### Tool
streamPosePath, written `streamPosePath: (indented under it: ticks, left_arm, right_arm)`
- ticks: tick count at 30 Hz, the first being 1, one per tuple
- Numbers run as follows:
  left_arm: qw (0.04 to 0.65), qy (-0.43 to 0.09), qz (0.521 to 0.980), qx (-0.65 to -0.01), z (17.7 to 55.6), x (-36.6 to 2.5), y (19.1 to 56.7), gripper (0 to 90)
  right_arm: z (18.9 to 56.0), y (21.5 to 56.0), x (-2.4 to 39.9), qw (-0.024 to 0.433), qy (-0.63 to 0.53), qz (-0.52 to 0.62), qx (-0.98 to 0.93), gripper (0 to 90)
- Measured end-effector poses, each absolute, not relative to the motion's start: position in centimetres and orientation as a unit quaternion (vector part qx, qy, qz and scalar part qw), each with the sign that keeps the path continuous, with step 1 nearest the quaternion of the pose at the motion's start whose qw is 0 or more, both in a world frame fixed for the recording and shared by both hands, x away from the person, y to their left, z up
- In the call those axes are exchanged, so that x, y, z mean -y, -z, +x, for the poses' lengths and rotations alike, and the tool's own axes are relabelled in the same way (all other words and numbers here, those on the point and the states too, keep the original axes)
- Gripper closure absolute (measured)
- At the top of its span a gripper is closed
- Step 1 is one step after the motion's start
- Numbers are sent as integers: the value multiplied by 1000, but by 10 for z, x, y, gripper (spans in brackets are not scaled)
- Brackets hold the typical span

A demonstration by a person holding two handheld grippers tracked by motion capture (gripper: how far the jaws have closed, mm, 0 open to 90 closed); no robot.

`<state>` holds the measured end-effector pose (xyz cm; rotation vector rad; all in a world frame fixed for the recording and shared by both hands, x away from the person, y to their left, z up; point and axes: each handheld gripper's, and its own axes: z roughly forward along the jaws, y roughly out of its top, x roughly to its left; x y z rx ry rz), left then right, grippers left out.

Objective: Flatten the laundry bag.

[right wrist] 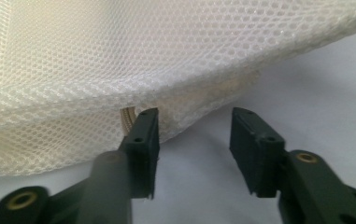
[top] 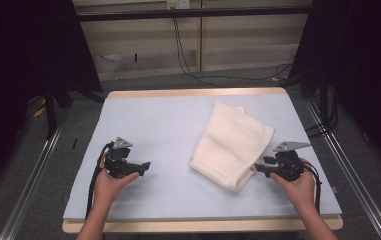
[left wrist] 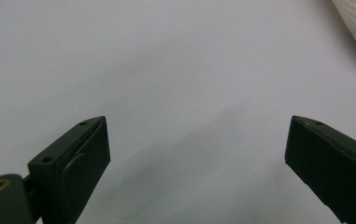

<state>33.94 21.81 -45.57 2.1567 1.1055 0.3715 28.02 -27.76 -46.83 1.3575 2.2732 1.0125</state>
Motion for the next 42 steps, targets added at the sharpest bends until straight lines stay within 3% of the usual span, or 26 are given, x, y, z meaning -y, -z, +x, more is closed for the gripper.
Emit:
streamPosePath:
  ticks: [3,5,7,8,12,42]
  left_arm:
    - [340,-143,827,-425,340,-216,456,68]
    - [337,-143,830,-421,340,-215,456,70]
    - [338,-143,830,-419,339,-213,456,72]
    - [337,-141,832,-417,339,-212,456,73]
    - [345,-141,829,-418,339,-209,456,83]
    - [373,-91,858,-341,328,-151,452,74]
  right_arm:
    - [282,470,276,149,-353,473,-794,472]
    - [284,470,274,143,-356,464,-798,567]
    - [283,469,273,138,-364,462,-797,598]
    - [282,466,272,140,-369,449,-802,726]
    - [279,457,271,144,-377,435,-805,823]
    - [295,419,245,137,-411,426,-795,835]
